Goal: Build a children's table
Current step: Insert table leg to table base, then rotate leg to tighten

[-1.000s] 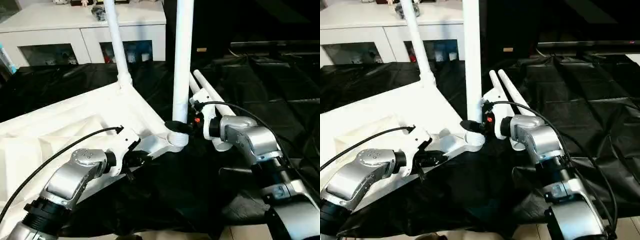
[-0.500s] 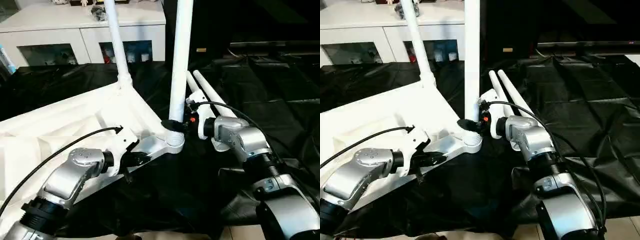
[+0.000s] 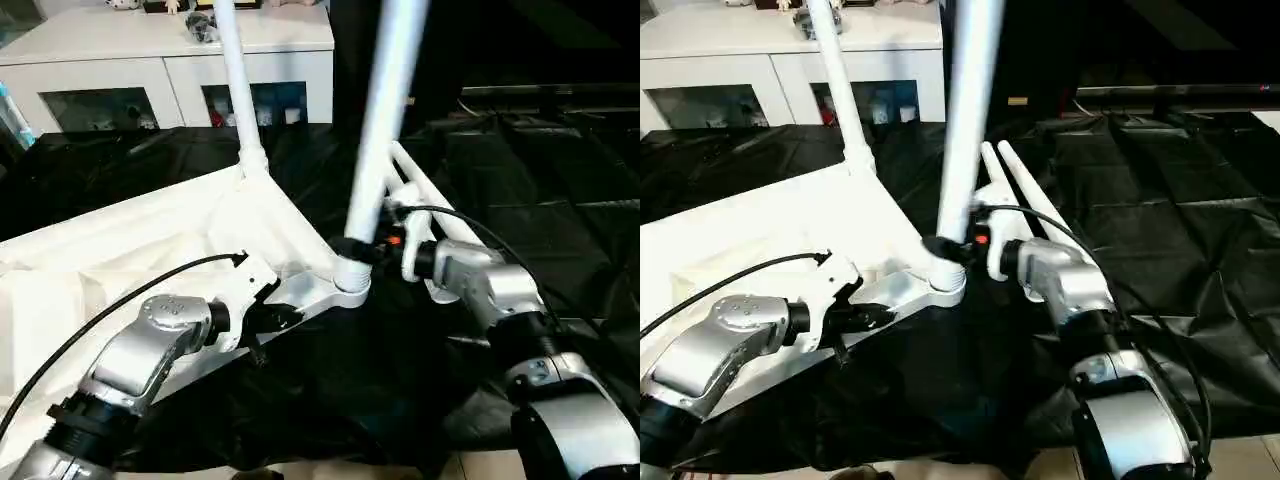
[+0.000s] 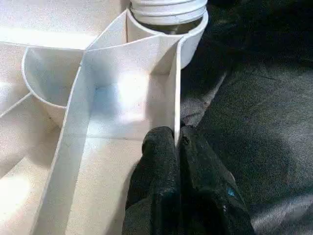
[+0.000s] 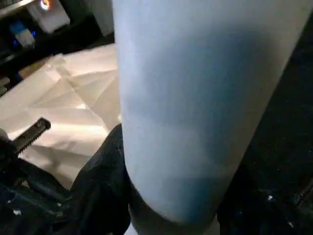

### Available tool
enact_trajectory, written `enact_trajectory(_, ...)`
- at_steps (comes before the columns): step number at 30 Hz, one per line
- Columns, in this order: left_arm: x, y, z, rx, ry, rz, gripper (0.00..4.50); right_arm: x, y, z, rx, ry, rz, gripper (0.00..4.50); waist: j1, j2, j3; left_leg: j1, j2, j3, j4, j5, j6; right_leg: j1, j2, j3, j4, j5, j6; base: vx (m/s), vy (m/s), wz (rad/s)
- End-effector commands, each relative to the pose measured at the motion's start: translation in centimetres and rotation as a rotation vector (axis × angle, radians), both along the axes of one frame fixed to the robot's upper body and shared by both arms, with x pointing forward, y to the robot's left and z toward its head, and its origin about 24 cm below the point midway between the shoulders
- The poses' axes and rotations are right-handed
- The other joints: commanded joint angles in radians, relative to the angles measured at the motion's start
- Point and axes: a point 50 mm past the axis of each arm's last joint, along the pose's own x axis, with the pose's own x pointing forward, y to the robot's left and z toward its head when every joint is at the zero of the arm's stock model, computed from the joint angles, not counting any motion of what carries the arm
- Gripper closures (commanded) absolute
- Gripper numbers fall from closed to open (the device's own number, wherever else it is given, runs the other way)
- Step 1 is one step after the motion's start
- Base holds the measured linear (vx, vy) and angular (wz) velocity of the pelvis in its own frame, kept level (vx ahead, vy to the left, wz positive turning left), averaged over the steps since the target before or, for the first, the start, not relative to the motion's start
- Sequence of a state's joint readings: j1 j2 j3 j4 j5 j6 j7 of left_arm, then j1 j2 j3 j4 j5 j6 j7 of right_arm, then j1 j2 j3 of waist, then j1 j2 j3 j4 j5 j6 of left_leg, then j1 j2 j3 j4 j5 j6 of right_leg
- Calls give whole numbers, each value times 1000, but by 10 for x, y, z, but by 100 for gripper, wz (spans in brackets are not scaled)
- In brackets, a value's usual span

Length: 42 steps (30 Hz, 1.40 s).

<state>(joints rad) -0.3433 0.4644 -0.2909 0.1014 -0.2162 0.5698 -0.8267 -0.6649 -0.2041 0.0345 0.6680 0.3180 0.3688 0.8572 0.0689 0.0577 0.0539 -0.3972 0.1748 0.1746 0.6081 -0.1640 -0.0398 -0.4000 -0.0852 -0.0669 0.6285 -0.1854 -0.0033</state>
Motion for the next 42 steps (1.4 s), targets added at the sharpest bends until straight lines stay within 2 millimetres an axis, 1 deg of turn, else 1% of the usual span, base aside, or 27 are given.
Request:
enact_trajectory(1, 9, 4, 8, 17, -39, 36, 450, -8, -10, -21, -36, 57, -48, 261, 0, 4, -69, 32, 45, -18, -77, -337, -18, 35, -58, 43, -87, -285, -219, 0, 0, 0)
enact_trajectory(3, 11, 3, 8, 18, -43, 45, 450, -15, -13, -29, -48, 44, -54, 261, 2, 4, -66, 32, 45, -19, -80, -357, -23, 33, -57, 42, -92, -321, -203, 0, 0, 0)
enact_trajectory(4, 11, 3, 8, 17, -43, 46, 450, -17, -12, -30, -50, 41, -53, 261, 4, 15, -66, 35, 46, -21, -80, -370, -28, 31, -59, 43, -91, -335, -198, 0, 0, 0)
enact_trajectory(5, 12, 3, 7, 18, -45, 50, 450, -20, -12, -34, -69, 31, -54, 261, 4, 11, -65, 34, 46, -22, -81, -381, -31, 33, -59, 42, -94, -351, -190, 0, 0, 0)
enact_trajectory(6, 13, 3, 7, 19, -47, 54, 450, -23, -12, -38, -99, 15, -58, 261, 5, 10, -64, 34, 45, -24, -83, -393, -35, 32, -59, 42, -96, -376, -181, 0, 0, 0)
enact_trajectory(10, 14, 2, 7, 19, -47, 52, 450, -28, -10, -44, -146, -10, -70, 261, 7, 9, -62, 37, 46, -25, -86, -417, -43, 29, -59, 43, -102, -408, -168, 0, 0, 0)
enact_trajectory(11, 14, 2, 6, 22, -46, 47, 450, -29, -8, -45, -174, -26, -57, 261, 6, 12, -58, 40, 44, -27, -87, -445, -47, 26, -60, 42, -106, -449, -159, 0, 0, 0)
enact_trajectory(12, 14, 2, 6, 22, -46, 45, 450, -29, -7, -45, -179, -28, -54, 261, 6, 12, -58, 40, 44, -27, -87, -445, -47, 26, -60, 42, -106, -449, -159, 0, 0, 0)
enact_trajectory(13, 14, 2, 6, 25, -44, 37, 450, -28, -5, -44, -209, -41, -31, 261, 2, 12, -53, 46, 44, -30, -90, -486, -56, 25, -61, 40, -115, -510, -141, 0, 0, 0)
enact_trajectory(15, 11, 1, 4, 34, -40, 11, 450, -27, 1, -42, -261, -61, 22, 261, -3, 9, -53, 49, 42, -34, -91, -509, -61, 24, -62, 38, -119, -551, -125, 0, 0, 0)
enact_trajectory(17, 10, 1, 3, 43, -35, -3, 450, -26, 4, -41, -288, -64, 58, 261, -10, 11, -52, 51, 43, -36, -92, -526, -61, 21, -62, 38, -122, -565, -119, 0, 0, 0)
enact_trajectory(18, 9, 1, 3, 45, -34, -8, 450, -26, 5, -41, -297, -61, 75, 261, -13, 11, -53, 51, 43, -36, -93, -529, -61, 21, -61, 38, -121, -560, -120, 0, 0, 0)
enact_trajectory(19, 8, 0, 2, 49, -32, -19, 450, -26, 8, -41, -315, -52, 114, 261, -15, 0, -55, 50, 44, -36, -93, -520, -55, 23, -62, 38, -119, -546, -125, 0, 0, 0)
enact_trajectory(20, 7, 0, 2, 47, -27, -27, 450, -27, 9, -41, -324, -51, 148, 261, -15, 4, -55, 48, 45, -37, -95, -518, -54, 24, -62, 38, -118, -539, -129, 0, 0, 0)
enact_trajectory(21, 6, 0, 2, 46, -25, -34, 450, -27, 10, -41, -328, -49, 168, 261, -17, 1, -55, 43, 46, -37, -97, -507, -51, 28, -62, 38, -114, -519, -135, 0, 0, 0)
enact_trajectory(23, 4, 0, 1, 50, -20, -56, 450, -27, 12, -41, -333, -47, 215, 261, -16, 1, -56, 47, 47, -34, -96, -505, -49, 23, -63, 42, -114, -492, -149, 0, 0, 0)
enact_trajectory(25, 3, 0, 1, 52, -17, -80, 450, -27, 13, -41, -331, -38, 251, 261, -17, -5, -58, 46, 47, -33, -96, -504, -48, 24, -63, 43, -113, -474, -156, 0, 0, 0)
enact_trajectory(26, 2, 0, 2, 51, -20, -107, 450, -27, 12, -42, -332, -36, 275, 261, -16, -5, -59, 43, 48, -33, -98, -491, -47, 28, -62, 44, -109, -446, -162, 0, 0, 0)
enact_trajectory(28, 1, 1, 3, 54, -26, -138, 450, -27, 11, -42, -336, -37, 293, 261, -15, -6, -61, 43, 49, -31, -98, -481, -43, 28, -62, 44, -107, -414, -173, 0, 0, 0)
enact_trajectory(29, 0, 1, 4, 52, -30, -176, 450, -28, 11, -41, -335, -46, 320, 261, -15, -10, -61, 43, 48, -29, -98, -477, -41, 30, -61, 45, -106, -403, -179, 0, 0, 0)
enact_trajectory(33, -4, 2, 10, 25, -43, -302, 450, -31, 9, -39, -315, -59, 407, 261, -13, -9, -60, 45, 49, -29, -99, -482, -37, 29, -63, 45, -108, -424, -179, 0, 0, 0)
enact_trajectory(34, -6, 2, 11, 25, -38, -341, 450, -33, 7, -39, -311, -59, 440, 261, -12, -15, -61, 43, 51, -31, -100, -480, -34, 31, -64, 45, -107, -433, -178, 0, 0, 0)
enact_trajectory(35, -8, 5, 12, 37, -41, -399, 450, -37, 5, -39, -313, -71, 502, 261, -12, -11, -59, 43, 53, -30, -102, -483, -37, 28, -63, 46, -106, -429, -179, 0, 0, 0)
enact_trajectory(36, -8, 5, 12, 37, -41, -399, 450, -37, 5, -39, -313, -71, 502, 261, -11, -10, -59, 44, 53, -31, -102, -494, -37, 27, -63, 45, -108, -434, -178, 0, 0, 0)
enact_trajectory(37, -8, 6, 13, 41, -41, -408, 450, -39, 4, -39, -318, -74, 522, 261, -13, -17, -59, 45, 54, -30, -104, -501, -40, 27, -61, 46, -107, -425, -181, 0, 0, 0)
enact_trajectory(38, -8, 8, 13, 42, -39, -418, 450, -41, 3, -39, -319, -80, 542, 261, -10, -14, -59, 46, 54, -30, -104, -501, -42, 27, -62, 47, -105, -418, -185, 0, 0, 0)
enact_trajectory(42, -5, 13, 18, 28, -40, -440, 450, -48, 2, -40, -313, -89, 623, 261, -10, -15, -59, 47, 54, -29, -106, -511, -46, 26, -62, 48, -106, -416, -192, 0, 0, 0)
